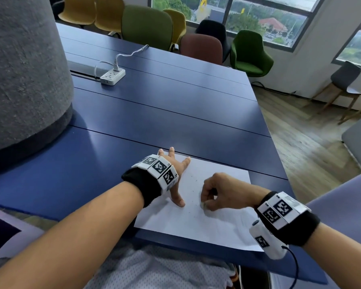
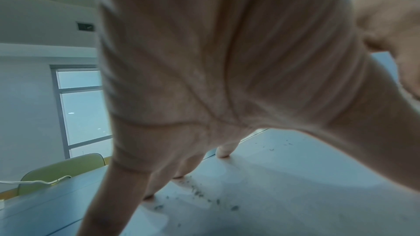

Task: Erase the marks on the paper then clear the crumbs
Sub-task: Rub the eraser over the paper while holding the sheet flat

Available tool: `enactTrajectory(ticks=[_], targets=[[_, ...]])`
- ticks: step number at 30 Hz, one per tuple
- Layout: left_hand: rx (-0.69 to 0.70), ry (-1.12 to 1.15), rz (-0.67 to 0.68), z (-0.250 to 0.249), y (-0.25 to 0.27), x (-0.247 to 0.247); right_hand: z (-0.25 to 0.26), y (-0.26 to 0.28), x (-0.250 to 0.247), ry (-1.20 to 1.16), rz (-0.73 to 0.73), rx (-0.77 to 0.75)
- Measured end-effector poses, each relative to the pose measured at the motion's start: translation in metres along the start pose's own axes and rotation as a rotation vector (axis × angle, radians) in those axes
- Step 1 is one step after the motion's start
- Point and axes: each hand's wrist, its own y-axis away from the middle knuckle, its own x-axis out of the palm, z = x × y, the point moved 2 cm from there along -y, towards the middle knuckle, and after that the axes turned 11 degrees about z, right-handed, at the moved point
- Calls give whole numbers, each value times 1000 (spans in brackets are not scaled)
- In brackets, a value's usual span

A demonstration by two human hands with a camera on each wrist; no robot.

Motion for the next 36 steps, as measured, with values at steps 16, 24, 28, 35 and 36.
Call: enactTrajectory(ticks=[16,24,28,35,36], targets=[[-14,-19,7,0,-2,0,-5,-22,-18,27,129,27],[-18,-13,10,0,-2,0,-13,-25,-20,9,60,31],[-9,-18,-6,0,-1,1,-21,-36,-37,20,-169,70],[-7,-7,-7,0,0,2,-36,-45,-52,-72,-190,121],[0,-2,-10,0,0,2,-39,-46,-54,-83,-241,135]])
